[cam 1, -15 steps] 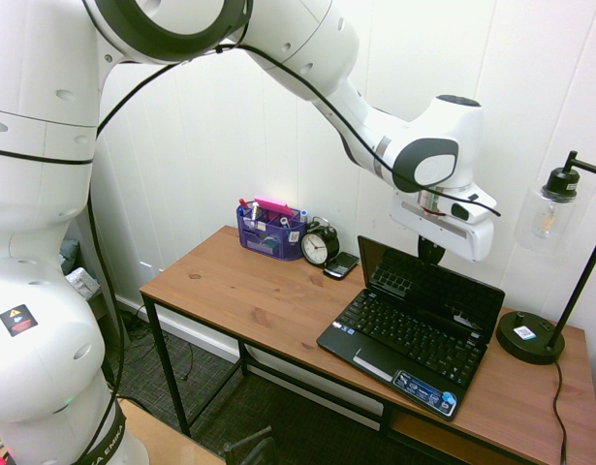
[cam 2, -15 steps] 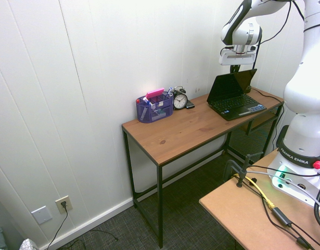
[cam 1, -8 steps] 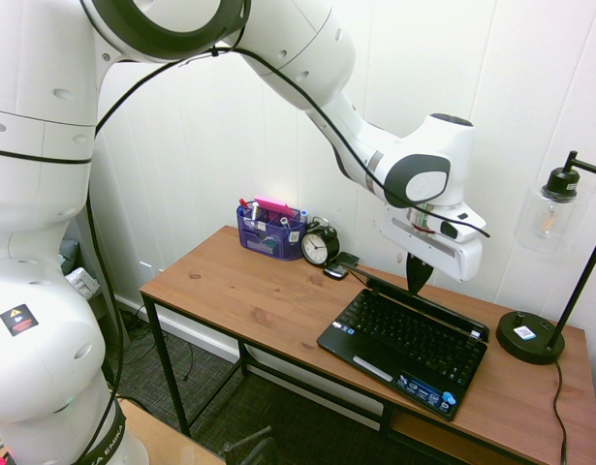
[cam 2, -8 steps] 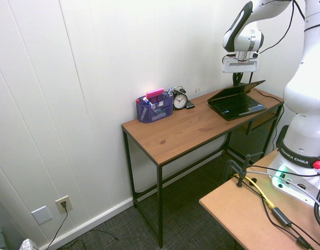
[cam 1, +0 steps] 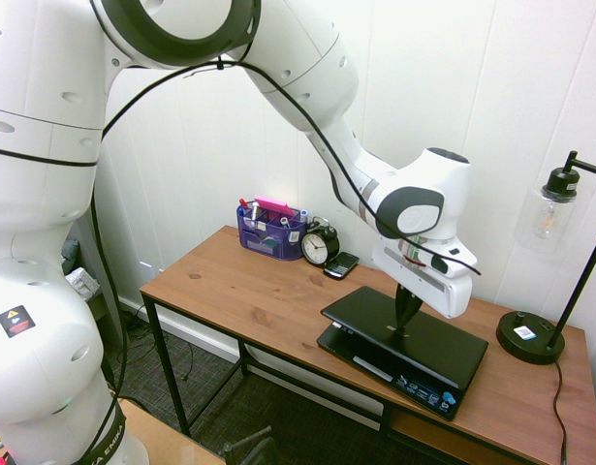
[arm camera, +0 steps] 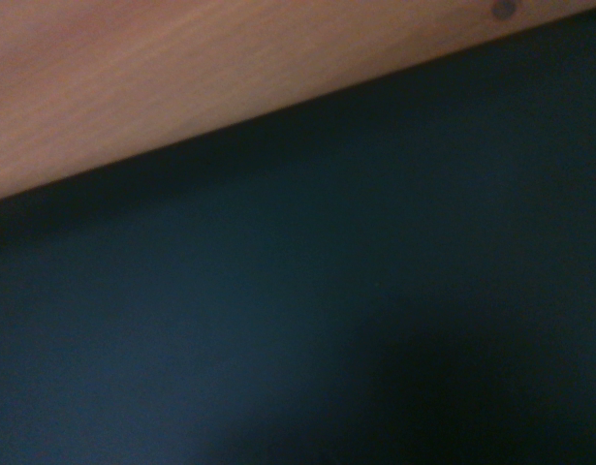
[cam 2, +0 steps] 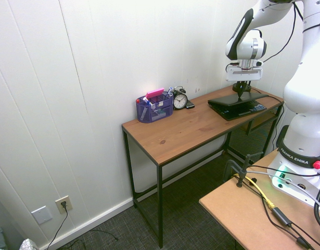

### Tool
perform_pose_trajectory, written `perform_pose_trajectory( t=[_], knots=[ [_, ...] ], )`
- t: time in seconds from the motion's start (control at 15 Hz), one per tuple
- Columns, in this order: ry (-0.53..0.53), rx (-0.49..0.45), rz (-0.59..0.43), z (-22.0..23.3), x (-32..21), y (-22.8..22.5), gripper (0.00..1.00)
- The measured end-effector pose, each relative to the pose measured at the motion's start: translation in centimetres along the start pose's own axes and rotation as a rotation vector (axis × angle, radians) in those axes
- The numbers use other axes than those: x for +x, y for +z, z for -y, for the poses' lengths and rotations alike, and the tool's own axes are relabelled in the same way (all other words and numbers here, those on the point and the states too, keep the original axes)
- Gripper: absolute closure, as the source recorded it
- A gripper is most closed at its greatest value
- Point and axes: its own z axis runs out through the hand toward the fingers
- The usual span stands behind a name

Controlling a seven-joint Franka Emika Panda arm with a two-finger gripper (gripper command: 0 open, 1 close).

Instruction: Close the laptop lid

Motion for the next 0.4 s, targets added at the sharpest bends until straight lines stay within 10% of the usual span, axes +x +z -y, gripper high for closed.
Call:
perform_pose_trajectory(
  t=[0.4],
  knots=[
    [0.011, -0.011, 0.019, -0.9, 0.4, 3.0, 1.00]
  ],
)
